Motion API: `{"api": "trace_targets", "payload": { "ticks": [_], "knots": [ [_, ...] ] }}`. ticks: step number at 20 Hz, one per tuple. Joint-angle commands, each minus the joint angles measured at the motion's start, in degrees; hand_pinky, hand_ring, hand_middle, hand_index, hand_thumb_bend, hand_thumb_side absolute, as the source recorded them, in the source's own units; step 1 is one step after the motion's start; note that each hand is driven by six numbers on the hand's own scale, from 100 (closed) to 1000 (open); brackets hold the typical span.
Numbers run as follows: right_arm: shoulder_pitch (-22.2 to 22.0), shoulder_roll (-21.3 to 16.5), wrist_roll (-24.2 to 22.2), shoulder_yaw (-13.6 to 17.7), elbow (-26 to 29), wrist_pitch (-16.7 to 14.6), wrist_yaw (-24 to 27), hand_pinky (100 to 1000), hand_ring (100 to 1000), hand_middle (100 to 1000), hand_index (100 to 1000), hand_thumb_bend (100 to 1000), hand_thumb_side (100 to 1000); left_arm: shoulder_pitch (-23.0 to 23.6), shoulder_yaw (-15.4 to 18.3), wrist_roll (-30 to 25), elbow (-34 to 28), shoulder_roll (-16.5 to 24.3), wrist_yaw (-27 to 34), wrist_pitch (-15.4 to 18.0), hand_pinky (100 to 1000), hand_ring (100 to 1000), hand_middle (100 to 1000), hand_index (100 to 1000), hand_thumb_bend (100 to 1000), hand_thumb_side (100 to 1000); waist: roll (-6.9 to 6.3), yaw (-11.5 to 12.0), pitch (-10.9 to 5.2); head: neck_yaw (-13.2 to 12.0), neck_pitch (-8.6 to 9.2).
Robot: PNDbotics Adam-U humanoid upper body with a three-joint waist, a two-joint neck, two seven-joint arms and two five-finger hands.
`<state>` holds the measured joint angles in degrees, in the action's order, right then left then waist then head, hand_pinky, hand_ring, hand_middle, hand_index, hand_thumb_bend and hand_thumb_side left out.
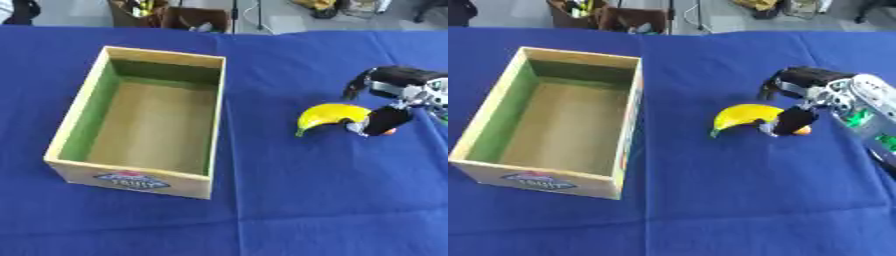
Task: Pick up objects on the table and place them in the box.
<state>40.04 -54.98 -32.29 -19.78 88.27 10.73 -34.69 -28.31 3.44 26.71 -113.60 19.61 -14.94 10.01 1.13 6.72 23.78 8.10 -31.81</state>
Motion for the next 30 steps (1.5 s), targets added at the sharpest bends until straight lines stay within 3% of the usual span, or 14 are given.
{"api": "trace_targets", "payload": {
  "ticks": [1,13,30],
  "knots": [
    [0.9,-1.07,0.19,0.63,-0.26,-0.07,-0.49,821,869,701,786,251,433,-0.8,0.05,-0.24,-0.99,0.75,0.17,0.05,557,681,756,913,100,1000,-0.13,0.07,-1.02,0.19,0.7],
    [1.1,-0.56,-0.34,0.62,-1.55,-0.5,-1.67,824,872,717,806,276,410,-1.0,0.01,-0.3,-0.99,0.73,0.29,0.11,557,681,755,913,100,1000,-0.01,0.41,-0.64,0.6,1.24],
    [0.01,-0.99,2.32,0.99,-0.78,0.87,-1.15,807,851,626,721,210,398,-0.99,0.03,-0.37,-0.99,0.7,0.31,0.04,557,683,755,911,100,1000,0.01,0.42,-0.46,0.82,1.09]
  ]
}}
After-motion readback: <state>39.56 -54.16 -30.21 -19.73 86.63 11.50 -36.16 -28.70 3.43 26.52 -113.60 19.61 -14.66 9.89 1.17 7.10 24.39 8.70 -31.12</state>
